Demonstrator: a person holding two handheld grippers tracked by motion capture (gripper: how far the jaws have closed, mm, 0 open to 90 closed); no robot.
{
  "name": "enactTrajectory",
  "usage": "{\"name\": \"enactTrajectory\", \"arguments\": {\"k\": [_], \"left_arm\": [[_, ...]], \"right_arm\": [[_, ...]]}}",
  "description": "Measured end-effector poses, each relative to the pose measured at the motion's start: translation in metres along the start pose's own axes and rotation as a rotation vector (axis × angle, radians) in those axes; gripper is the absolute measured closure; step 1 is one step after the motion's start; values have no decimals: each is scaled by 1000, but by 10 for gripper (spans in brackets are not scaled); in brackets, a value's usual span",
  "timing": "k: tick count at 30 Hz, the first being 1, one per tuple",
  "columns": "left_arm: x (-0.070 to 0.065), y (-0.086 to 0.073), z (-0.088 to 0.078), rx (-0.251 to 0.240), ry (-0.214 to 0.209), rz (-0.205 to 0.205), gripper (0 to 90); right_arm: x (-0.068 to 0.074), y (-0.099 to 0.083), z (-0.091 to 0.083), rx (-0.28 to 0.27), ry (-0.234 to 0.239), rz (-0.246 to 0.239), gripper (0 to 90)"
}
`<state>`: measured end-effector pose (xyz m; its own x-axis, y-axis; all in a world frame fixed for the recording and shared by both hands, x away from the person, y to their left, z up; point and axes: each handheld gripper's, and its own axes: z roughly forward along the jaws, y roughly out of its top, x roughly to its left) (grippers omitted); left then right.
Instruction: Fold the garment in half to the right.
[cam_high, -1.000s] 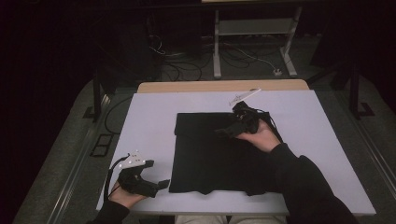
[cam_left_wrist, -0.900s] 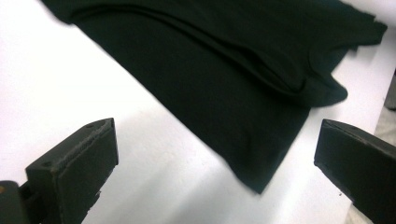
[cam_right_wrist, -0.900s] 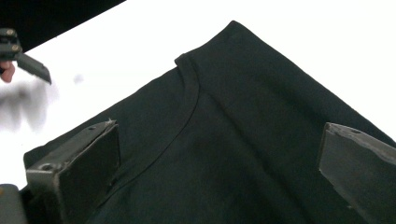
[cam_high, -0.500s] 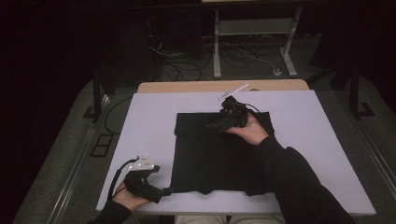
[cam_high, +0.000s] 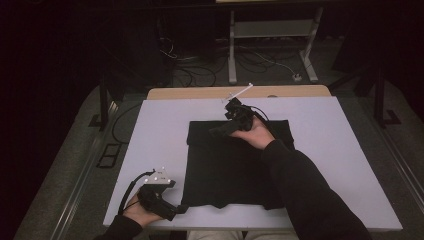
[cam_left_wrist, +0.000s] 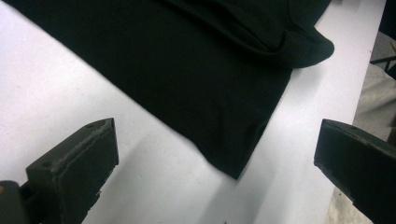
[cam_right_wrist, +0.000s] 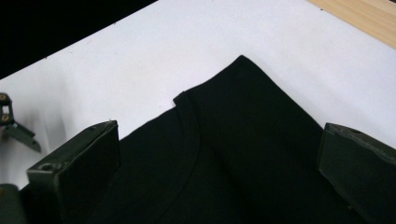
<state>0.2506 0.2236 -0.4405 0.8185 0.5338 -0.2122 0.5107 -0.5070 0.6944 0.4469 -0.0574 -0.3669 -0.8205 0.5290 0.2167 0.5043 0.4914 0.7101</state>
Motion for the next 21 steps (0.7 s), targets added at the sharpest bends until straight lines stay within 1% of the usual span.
{"name": "enactTrajectory", "arguments": {"k": [6, 10, 11, 12, 14, 16, 21], "left_arm": [[-1, 0, 2, 5, -13, 0, 0], [-1, 0, 5, 22, -18, 19, 0], [-2, 0, 6, 20, -20, 17, 0], [-1, 0, 6, 36, -20, 36, 0], [-3, 1, 6, 37, -7, 47, 0], [-3, 1, 6, 33, -9, 47, 0], [-2, 1, 8, 58, -16, 56, 0]], "right_arm": [[-2, 10, 11, 7, -4, -5, 0], [-4, 16, 21, 17, -5, -1, 0], [-4, 17, 22, 19, -6, -3, 0], [-5, 19, 25, 20, -5, 0, 0], [-6, 22, 29, 18, -4, 1, 0], [-7, 24, 34, 22, -7, 2, 0], [-11, 32, 48, 40, -13, 5, 0]]}}
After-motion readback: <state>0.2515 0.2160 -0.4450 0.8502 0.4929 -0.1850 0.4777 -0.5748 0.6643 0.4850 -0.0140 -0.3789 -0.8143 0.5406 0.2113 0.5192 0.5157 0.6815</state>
